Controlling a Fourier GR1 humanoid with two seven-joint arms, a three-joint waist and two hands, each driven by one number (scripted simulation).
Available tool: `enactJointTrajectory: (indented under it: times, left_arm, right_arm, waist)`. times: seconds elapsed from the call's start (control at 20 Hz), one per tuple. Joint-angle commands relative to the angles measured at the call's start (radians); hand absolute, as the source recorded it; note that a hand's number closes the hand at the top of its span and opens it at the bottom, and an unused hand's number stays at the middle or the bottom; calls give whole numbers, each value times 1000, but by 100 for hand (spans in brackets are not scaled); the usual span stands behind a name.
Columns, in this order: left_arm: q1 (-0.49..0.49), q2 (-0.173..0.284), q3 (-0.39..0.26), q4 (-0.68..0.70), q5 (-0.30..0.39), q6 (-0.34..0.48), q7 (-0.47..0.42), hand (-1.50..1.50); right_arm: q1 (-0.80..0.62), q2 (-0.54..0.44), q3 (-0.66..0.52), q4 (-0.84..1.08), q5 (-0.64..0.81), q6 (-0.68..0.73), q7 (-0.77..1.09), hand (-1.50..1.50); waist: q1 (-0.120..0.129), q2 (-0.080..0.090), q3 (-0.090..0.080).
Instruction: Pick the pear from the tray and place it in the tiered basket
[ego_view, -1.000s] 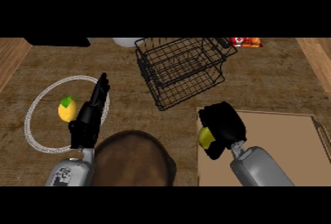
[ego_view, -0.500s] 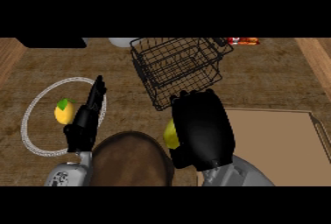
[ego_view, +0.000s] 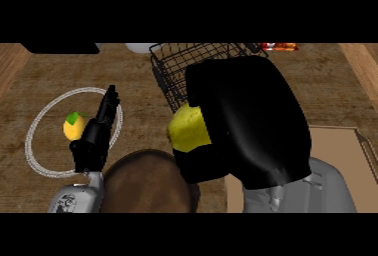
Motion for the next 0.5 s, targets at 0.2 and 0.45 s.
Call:
enactJointTrajectory:
  times: [0.2,0.45]
  left_arm:
    - [-40,18,44,27,40,-31,-6,0]
    - [35,-8,-14,-24,-4,-9,-15,0]
  right_arm:
    - [-263,11,-134,290,-143,-131,104,150]
    - [-317,11,-159,431,-49,-215,20,150]
  waist:
    - [3,6,0]
    - [5,6,1]
